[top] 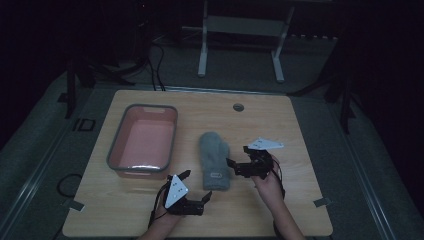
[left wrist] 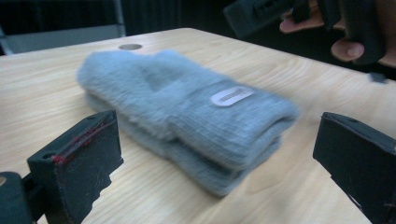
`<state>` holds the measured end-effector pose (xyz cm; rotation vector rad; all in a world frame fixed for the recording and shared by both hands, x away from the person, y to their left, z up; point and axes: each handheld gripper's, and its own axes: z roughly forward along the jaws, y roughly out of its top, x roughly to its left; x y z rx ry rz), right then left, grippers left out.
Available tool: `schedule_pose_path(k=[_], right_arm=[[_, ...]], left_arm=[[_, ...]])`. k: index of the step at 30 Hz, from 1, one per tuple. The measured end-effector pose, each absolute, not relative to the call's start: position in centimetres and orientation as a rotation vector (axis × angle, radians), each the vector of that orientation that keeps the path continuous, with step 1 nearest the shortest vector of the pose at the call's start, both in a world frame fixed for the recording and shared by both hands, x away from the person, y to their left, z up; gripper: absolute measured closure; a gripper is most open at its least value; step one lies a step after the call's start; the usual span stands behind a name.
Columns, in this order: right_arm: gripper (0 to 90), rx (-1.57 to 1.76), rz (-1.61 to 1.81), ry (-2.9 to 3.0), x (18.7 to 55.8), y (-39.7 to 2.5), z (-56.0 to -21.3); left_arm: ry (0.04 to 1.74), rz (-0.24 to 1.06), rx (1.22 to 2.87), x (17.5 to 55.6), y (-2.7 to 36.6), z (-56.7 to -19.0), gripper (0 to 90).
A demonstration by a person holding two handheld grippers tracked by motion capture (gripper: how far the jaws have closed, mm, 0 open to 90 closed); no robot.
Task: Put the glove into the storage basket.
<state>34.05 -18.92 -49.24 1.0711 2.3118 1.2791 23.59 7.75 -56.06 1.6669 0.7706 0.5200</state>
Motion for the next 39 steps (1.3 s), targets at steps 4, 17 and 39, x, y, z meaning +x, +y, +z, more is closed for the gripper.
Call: schedule_pose_path(k=[4,17,39], right_arm=[[14.8,1.113,1.269,2.329,34.1,-20.9,-48.9],[17.6,1.083,1.177,2.417,35.1,-18.7,-49.3],[39.1,1.216,0.972,2.638,38.5,-15.9,-53.9]], left_arm=[[0.832,0.426,1.656,25.1,7.9,-52.6,1.3],[1.004,0.449,1.832,31.9,5.6,-50.0,21.7],[1.238,0.288,2.004,36.5,5.3,-55.2,30.2]])
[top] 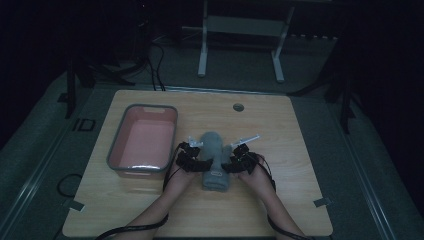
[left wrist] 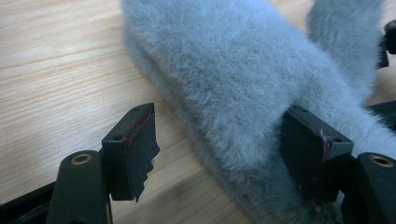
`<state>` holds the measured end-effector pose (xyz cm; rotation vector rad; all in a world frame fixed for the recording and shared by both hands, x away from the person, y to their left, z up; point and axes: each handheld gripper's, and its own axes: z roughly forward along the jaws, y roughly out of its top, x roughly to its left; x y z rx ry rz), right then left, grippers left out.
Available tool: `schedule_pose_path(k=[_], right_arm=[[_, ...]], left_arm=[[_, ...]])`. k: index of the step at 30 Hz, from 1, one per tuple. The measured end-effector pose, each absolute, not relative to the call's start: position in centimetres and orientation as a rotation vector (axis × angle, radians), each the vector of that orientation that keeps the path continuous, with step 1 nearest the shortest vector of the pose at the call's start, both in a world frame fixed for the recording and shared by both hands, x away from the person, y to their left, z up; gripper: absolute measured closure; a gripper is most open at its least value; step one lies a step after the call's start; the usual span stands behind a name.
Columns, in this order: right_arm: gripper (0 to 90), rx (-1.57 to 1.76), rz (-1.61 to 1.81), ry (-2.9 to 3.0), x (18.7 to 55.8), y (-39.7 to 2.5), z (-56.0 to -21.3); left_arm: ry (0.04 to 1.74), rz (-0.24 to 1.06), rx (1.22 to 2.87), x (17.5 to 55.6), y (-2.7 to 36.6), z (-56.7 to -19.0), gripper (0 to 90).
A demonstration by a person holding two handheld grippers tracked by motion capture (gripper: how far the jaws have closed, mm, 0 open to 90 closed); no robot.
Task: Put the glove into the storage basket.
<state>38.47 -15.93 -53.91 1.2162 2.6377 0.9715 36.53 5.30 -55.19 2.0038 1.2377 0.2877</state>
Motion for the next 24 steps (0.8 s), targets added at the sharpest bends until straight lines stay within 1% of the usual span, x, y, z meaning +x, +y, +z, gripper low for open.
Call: schedule_pose_path(k=[1,2,3,4,7,8,9,11,12,15,16,18,20,24], right_arm=[[38.7,1.231,0.988,2.659,38.8,-16.0,-54.2],[39.7,1.242,1.001,2.671,38.9,-16.1,-54.3],[44.3,1.238,1.016,2.68,39.0,-16.2,-54.4],[44.3,1.238,1.016,2.68,39.0,-16.2,-54.4],[56.9,1.211,1.04,2.715,39.0,-16.1,-54.4],[59.0,1.195,1.043,2.723,39.0,-16.0,-54.4],[61.5,1.191,1.042,2.729,39.0,-16.0,-54.4],[66.0,1.162,1.034,2.737,38.9,-15.8,-54.3],[69.2,1.145,1.029,2.738,38.9,-15.7,-54.2],[77.8,1.142,1.011,2.71,38.5,-15.4,-54.0],[77.8,1.142,1.011,2.71,38.5,-15.4,-54.0],[79.6,1.108,1.005,2.679,38.0,-15.3,-53.9],[81.1,1.084,1.014,2.653,37.6,-15.3,-53.8],[82.1,1.064,1.073,2.622,37.1,-15.6,-53.5]], left_arm=[[1.253,0.235,1.989,36.9,5.5,-55.6,30.3],[1.253,0.235,1.989,36.9,5.5,-55.6,30.5],[1.263,0.212,1.978,37.0,5.5,-55.7,31.8],[1.255,0.189,1.971,37.1,5.5,-55.9,31.8],[1.215,0.164,1.976,37.0,5.3,-55.9,45.2],[1.208,0.148,1.978,37.1,5.3,-55.9,50.1],[1.194,0.145,1.989,37.1,5.2,-55.9,52.1],[1.181,0.109,1.992,37.3,5.3,-55.9,59.5],[1.169,0.107,2.0,37.3,5.2,-55.8,61.5],[1.137,0.111,2.024,37.2,5.1,-55.6,74.9],[1.133,0.113,2.021,37.2,5.0,-55.6,74.9],[1.118,0.113,2.017,37.2,5.2,-55.6,78.5],[1.109,0.104,1.98,37.0,5.6,-55.5,79.8],[1.095,0.115,1.948,36.6,5.8,-54.8,80.7]])
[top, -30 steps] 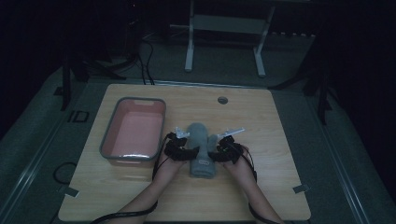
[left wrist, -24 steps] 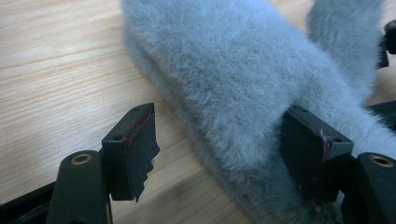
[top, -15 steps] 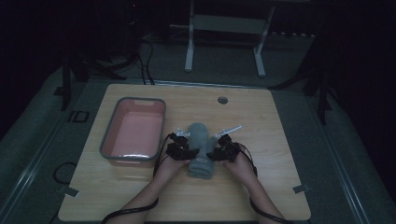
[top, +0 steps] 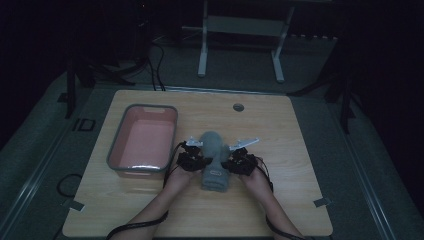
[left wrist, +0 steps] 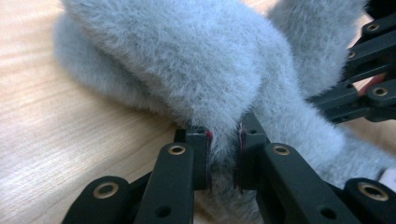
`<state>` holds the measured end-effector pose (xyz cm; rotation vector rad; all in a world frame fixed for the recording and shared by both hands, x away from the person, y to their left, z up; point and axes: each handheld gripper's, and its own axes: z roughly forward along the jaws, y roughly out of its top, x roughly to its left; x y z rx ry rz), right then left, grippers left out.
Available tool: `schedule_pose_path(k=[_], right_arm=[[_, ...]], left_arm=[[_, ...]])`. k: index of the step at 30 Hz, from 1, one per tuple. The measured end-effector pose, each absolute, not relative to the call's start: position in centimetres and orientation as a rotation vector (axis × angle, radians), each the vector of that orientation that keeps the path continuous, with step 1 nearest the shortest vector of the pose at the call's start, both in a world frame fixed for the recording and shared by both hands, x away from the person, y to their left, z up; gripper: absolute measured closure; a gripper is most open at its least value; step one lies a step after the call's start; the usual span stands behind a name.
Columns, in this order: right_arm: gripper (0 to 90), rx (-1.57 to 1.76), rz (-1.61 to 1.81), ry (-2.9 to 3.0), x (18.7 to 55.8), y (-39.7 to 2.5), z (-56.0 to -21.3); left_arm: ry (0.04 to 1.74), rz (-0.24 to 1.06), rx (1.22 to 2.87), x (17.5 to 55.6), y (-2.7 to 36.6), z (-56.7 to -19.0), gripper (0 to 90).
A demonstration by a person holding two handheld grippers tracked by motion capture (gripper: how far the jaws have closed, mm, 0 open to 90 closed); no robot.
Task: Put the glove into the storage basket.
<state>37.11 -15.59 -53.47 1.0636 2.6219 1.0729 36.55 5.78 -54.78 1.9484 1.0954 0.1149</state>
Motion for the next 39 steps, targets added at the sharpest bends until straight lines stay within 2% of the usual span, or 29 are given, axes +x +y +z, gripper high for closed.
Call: schedule_pose_path(k=[12,21,39], right_arm=[[82.5,1.006,1.202,2.547,36.1,-16.0,-49.1],[82.5,0.986,1.243,2.525,36.0,-15.5,-46.9],[82.5,0.897,1.311,2.457,36.8,-11.7,-41.5]], left_arm=[[1.02,0.178,1.927,36.0,6.5,-49.9,80.8],[0.983,0.197,1.94,36.2,7.2,-47.6,80.9],[0.969,0.301,1.938,37.0,10.9,-41.8,80.8]])
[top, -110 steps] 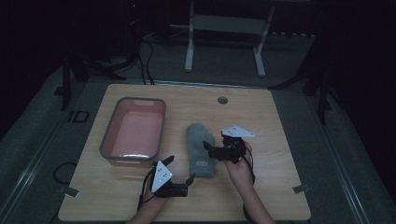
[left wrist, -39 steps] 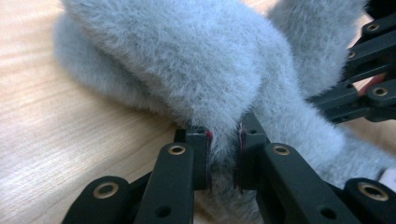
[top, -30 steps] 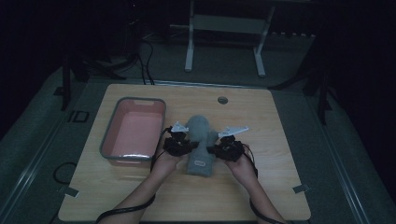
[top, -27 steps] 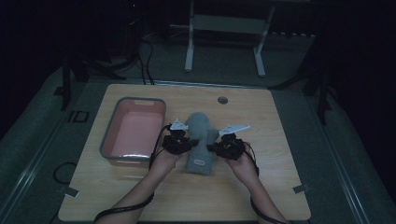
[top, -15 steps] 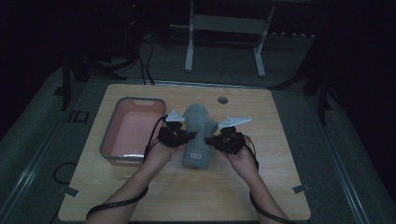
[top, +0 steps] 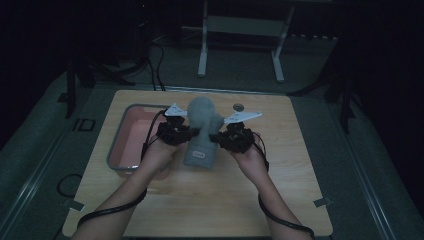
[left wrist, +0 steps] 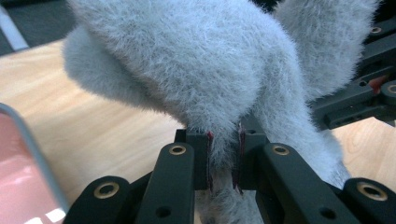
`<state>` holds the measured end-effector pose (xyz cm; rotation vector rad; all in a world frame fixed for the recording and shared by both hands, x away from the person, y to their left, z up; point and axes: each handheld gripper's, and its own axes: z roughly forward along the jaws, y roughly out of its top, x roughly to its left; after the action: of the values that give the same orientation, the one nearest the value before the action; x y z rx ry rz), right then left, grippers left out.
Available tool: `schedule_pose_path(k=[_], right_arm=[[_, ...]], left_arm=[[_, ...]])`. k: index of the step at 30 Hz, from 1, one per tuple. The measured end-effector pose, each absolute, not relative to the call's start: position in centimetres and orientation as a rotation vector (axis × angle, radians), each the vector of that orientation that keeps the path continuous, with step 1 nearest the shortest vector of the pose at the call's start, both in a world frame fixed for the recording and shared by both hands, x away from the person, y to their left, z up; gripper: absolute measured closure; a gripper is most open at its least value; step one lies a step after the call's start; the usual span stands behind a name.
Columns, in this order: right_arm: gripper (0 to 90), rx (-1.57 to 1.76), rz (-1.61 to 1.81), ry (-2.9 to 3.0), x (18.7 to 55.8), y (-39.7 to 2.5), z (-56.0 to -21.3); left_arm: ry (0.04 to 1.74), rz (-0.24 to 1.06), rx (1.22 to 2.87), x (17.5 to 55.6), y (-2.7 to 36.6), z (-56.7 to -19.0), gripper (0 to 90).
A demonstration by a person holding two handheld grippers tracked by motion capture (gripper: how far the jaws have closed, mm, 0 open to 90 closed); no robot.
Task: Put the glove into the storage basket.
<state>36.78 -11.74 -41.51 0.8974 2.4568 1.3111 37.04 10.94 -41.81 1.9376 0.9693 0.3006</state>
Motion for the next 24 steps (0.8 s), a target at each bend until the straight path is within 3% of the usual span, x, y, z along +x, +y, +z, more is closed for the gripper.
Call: schedule_pose_path(k=[11,15,24], right_arm=[[82.5,0.835,1.382,2.457,37.8,-7.6,-38.9],[82.5,0.801,1.411,2.464,38.4,-4.8,-38.0],[82.4,0.768,1.43,2.513,39.4,0.1,-38.2]], left_arm=[[0.994,0.317,1.917,37.6,15.7,-39.0,80.8],[1.013,0.38,1.932,37.4,18.0,-37.8,80.8],[1.117,0.41,1.904,37.3,22.5,-38.2,80.8]])
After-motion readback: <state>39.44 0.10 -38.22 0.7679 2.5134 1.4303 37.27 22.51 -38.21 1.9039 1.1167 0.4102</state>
